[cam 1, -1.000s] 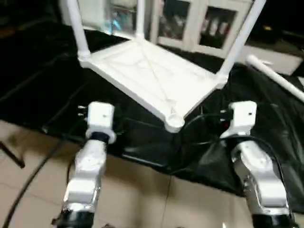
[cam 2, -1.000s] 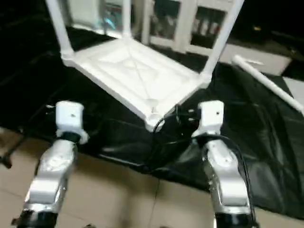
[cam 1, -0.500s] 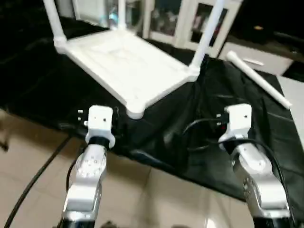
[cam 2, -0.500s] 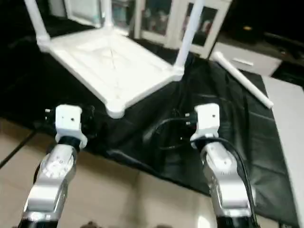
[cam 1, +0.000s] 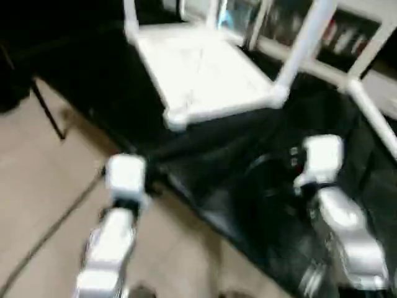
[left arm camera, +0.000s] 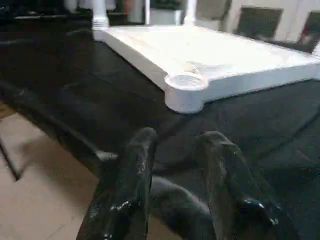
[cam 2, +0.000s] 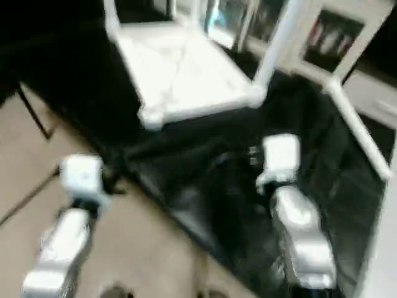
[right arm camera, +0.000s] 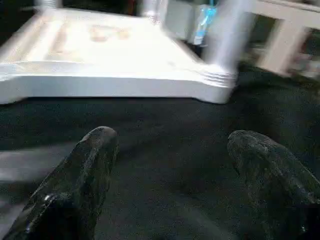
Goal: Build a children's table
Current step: Move to table
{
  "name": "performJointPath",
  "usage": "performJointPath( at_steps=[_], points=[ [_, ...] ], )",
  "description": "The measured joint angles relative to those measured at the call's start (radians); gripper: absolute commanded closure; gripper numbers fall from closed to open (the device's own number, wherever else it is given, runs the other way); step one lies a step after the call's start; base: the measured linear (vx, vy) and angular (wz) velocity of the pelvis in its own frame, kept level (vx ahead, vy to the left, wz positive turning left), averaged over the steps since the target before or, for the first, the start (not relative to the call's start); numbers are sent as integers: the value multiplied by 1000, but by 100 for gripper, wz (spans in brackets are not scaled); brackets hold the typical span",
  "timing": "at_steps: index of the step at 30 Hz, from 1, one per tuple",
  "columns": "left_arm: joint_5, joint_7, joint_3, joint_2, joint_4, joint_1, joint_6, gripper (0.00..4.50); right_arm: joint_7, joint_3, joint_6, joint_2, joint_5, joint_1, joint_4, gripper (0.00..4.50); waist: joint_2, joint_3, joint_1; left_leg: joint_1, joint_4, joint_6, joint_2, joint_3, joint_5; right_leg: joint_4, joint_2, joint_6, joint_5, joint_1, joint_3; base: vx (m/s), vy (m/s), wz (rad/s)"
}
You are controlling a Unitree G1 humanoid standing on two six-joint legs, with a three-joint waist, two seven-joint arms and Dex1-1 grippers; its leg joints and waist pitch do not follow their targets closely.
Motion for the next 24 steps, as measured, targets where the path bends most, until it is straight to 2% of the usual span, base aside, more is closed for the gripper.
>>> performJointPath(
  at_steps=[1,2,3,4,5,6,7,8,9,10,11,12,13,14,15,16,17,19,21,23,24],
  points=[
    [-6,0,23,10,2,0,0,283,-8,-37,1,-20,-1,9,10,64,-7,4,9,-24,111,82,-7,36,-28,-26,23,-27,20,11,-11,-61,-403,-11],
    [-10,0,29,16,2,-2,0,283,-14,-54,1,-26,-1,8,12,64,-11,6,6,-21,148,73,-35,57,-32,-45,37,-42,33,23,-18,-61,-403,-11],
    [-19,1,44,27,6,-19,2,283,-19,-65,-1,-30,-1,3,12,64,-10,7,-2,-10,152,53,-68,77,-43,-64,51,-57,45,32,-34,-80,-337,-7],
    [-23,10,80,48,21,-62,2,283,-21,-75,-4,-36,-1,-7,12,64,-6,9,-12,18,116,31,-104,98,-58,-87,78,-70,59,42,-54,-100,-295,5],
    [-27,20,106,57,28,-93,2,283,-21,-79,-5,-36,0,-18,12,64,11,13,-20,40,71,34,-117,101,-61,-113,108,-76,72,52,-77,-100,-295,5],
    [-29,27,126,62,30,-115,2,283,-22,-80,-7,-32,1,-27,12,64,31,14,-25,61,35,13,-114,93,-88,-141,141,-87,88,59,-106,-105,-268,-3],
    [-30,38,143,70,40,-120,10,283,-21,-70,-5,-17,6,-29,17,64,43,19,-37,62,21,-7,-81,74,-75,-143,151,-35,69,65,-137,-71,-246,-6],
    [-30,48,151,69,56,-125,17,283,-21,-69,-5,-13,14,-29,18,64,45,9,-43,53,12,-21,-59,66,-62,-40,138,46,21,29,-130,-71,-246,-6],
    [-31,54,155,67,69,-139,19,283,-21,-71,-5,-15,21,-32,19,64,45,4,-44,43,4,-33,-47,61,-48,79,109,73,-2,-12,-108,-55,-218,4],
    [-39,58,162,59,78,-154,27,283,-21,-73,-5,-14,27,-36,19,64,46,0,-44,34,-3,-40,-38,53,-33,110,71,74,-3,-26,-81,-74,-216,7],
    [-39,66,166,55,85,-174,40,283,-19,-73,-5,-13,36,-42,15,64,39,-5,-40,21,-9,-47,-33,50,-22,58,17,67,1,-22,-44,-74,-216,7],
    [-46,65,168,52,85,-186,44,283,-18,-73,-5,-11,42,-42,9,64,29,-10,-36,9,-8,-57,-33,53,-15,0,-24,56,11,-17,-19,-64,-269,-3],
    [-53,62,167,53,84,-194,45,283,-16,-73,-5,-5,49,-47,9,64,-6,-20,-34,-3,6,-58,-46,59,-15,-79,-69,130,66,1,15,-52,-314,-11],
    [-54,54,159,51,93,-189,46,283,-14,-75,-3,-3,57,-44,11,64,-6,-18,-31,-13,6,-47,-41,50,-12,-64,-56,112,65,-5,16,-52,-314,-11],
    [-54,41,137,51,102,-184,46,283,-11,-80,-2,-3,61,-26,11,64,-8,-19,-30,-8,-12,-15,-40,45,0,-64,-51,99,65,-4,13,-64,-318,-1],
    [-47,26,109,55,103,-185,47,283,-10,-88,1,-2,64,-24,11,64,-10,-18,-28,3,-37,-20,-36,45,10,-70,-43,93,69,-5,12,-75,-278,-5],
    [-34,14,81,63,103,-189,46,283,-9,-93,1,2,65,-26,10,64,-5,-20,-30,11,-65,-49,-23,42,27,-84,-26,84,80,-5,7,-75,-278,-5],
    [-14,5,61,84,103,-198,48,283,-10,-94,1,11,73,-26,8,64,0,-21,-39,18,-85,-109,3,41,58,-93,-4,69,95,-4,-1,-94,-166,-14],
    [3,-2,57,101,105,-200,61,283,-17,-95,1,19,78,-28,9,64,4,-20,-43,20,-94,-143,14,45,74,-96,1,60,100,-5,-6,-105,-93,-6],
    [7,-7,61,119,108,-202,77,283,-31,-96,2,32,79,-37,11,64,6,-18,-44,19,-95,-165,19,53,85,-97,-1,57,101,-6,-6,-112,-6,5],
    [4,-19,62,125,110,-206,87,283,-36,-100,2,34,84,-48,19,64,5,-18,-43,20,-94,-166,19,57,85,-99,-3,58,101,-7,-6,-96,24,7]
  ],
)
